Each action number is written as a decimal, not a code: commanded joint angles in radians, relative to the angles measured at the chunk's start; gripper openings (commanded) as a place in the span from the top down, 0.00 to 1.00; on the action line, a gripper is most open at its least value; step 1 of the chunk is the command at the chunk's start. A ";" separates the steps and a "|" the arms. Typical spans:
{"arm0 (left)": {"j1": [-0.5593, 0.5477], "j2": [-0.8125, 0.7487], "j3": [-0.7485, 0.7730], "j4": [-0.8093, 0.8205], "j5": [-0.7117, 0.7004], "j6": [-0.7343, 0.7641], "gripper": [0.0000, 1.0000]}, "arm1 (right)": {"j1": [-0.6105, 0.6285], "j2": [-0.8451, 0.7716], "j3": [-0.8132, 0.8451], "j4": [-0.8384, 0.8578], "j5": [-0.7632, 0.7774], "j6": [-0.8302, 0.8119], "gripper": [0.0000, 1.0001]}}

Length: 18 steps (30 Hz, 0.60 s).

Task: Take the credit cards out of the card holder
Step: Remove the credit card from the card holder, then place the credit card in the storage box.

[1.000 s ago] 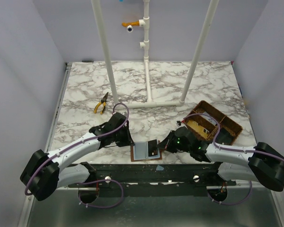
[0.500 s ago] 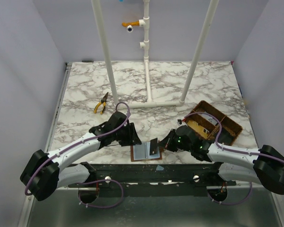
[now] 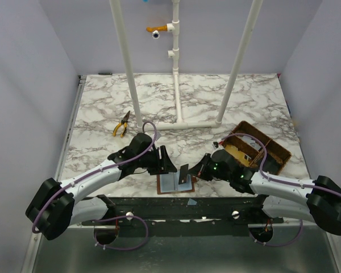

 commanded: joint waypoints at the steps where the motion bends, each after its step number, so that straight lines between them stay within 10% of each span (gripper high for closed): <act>1: 0.014 0.009 -0.032 0.096 0.078 -0.024 0.42 | -0.010 -0.041 0.032 -0.019 0.009 0.011 0.99; 18: 0.124 -0.024 -0.223 0.673 0.324 -0.330 0.26 | -0.026 -0.106 0.125 0.004 -0.087 0.044 0.99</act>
